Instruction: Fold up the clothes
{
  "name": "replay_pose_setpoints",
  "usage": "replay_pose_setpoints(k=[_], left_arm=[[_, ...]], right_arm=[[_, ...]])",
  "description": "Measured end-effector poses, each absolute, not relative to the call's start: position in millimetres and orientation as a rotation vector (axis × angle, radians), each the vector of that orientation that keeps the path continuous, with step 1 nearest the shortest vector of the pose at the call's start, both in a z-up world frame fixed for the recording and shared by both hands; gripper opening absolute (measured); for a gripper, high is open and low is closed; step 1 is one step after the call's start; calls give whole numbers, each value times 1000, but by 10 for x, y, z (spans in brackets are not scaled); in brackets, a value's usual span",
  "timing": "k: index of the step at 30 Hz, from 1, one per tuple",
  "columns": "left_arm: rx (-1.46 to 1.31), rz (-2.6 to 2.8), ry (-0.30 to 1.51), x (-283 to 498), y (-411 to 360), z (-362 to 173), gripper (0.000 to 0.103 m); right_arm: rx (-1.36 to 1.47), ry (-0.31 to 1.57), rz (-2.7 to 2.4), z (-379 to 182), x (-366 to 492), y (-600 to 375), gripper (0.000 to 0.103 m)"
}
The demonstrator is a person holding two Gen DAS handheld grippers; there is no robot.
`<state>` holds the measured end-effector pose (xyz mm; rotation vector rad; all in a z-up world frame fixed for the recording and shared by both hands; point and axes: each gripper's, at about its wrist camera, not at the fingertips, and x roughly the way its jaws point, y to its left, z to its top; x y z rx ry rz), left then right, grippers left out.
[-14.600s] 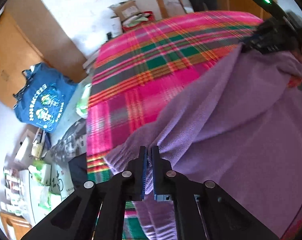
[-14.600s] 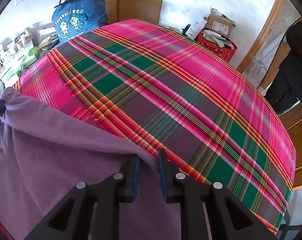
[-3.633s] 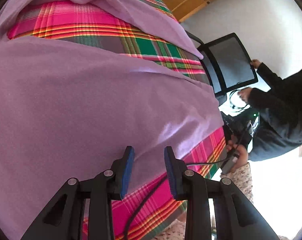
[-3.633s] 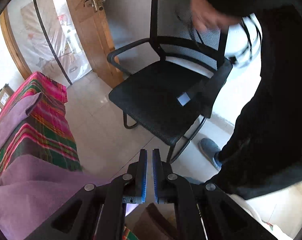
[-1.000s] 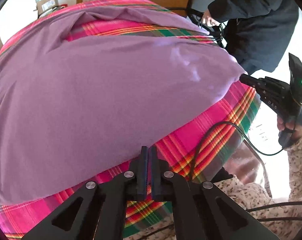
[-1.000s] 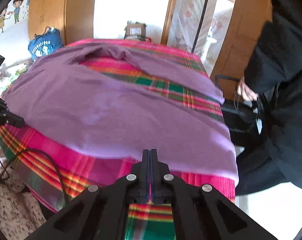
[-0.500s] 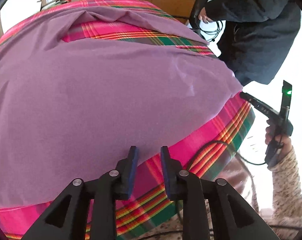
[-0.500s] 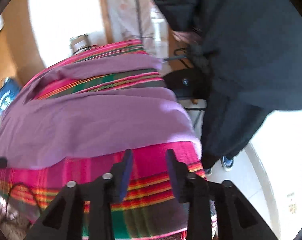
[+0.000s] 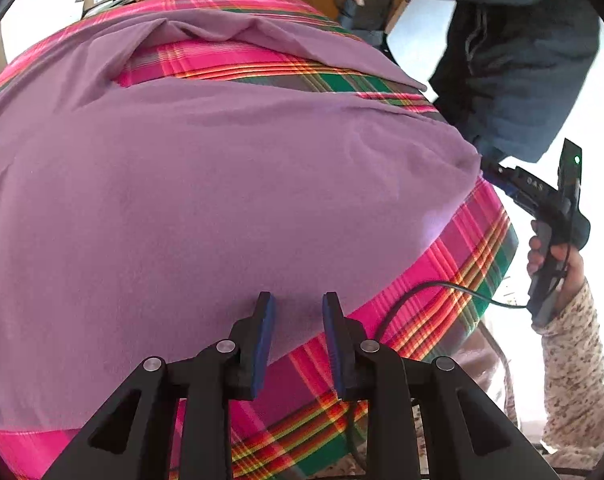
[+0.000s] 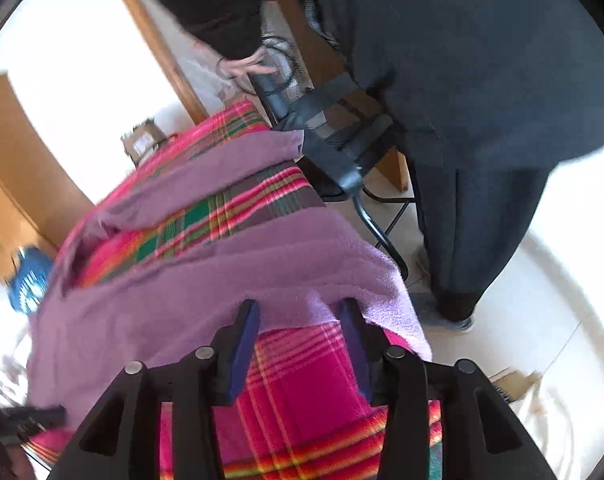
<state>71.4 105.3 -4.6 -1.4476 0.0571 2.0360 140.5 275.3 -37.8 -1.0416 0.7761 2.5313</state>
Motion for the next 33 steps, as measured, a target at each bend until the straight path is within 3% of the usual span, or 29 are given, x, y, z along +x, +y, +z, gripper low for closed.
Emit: replay_pose_setpoints(k=[7,15,18,22,33], left_arm=[[-1452,2028,50,676,1073,-67,26],[-1457,2026,42,687,1100,-87,26],[-1459,2023,35,671,1076,-85,26],[-1461,2019,39,651,1061,-75,26],[-1475,1998,27,665,953,-93,26]], right_arm=[[-968,1079,2478,-439,1410,2974,32],[-1055,769,2442,-353,1125,2768,32],[-1074,660,2424,-352,1100,2709,23],[-1058,695,2430,-309,1167,2753,6],[-1052,732,2367,-284,1462,2858,5]])
